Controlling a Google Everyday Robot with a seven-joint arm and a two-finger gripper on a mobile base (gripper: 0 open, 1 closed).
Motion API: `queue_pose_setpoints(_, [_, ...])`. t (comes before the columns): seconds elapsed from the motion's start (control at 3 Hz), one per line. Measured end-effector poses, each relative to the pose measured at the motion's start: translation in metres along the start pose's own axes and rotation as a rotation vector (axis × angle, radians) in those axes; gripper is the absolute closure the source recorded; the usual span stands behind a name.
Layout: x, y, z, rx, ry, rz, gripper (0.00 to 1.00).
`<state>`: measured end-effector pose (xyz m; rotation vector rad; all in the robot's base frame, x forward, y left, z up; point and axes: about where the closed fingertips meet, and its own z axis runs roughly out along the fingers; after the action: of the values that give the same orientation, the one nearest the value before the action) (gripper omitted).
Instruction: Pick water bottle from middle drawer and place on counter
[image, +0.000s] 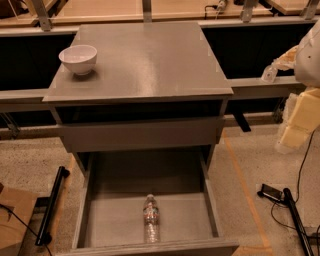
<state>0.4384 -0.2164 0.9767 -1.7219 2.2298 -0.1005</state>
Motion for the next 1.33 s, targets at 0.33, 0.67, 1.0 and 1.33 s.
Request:
queue_pose_setpoints(0.33, [0.0,0.0,0.0,0.0,0.0,0.0,0.0])
queue_pose_setpoints(0.67, [0.002,-0.004,0.026,0.004,-0.006,0.031,0.0])
queue_pose_setpoints(1.0, [0.007,-0.007,0.084,-0.044,-0.027,0.11,0.0])
queue_pose_setpoints(1.33, [0.011,-0.001,0.155,-0.147,-0.038,0.202,0.0])
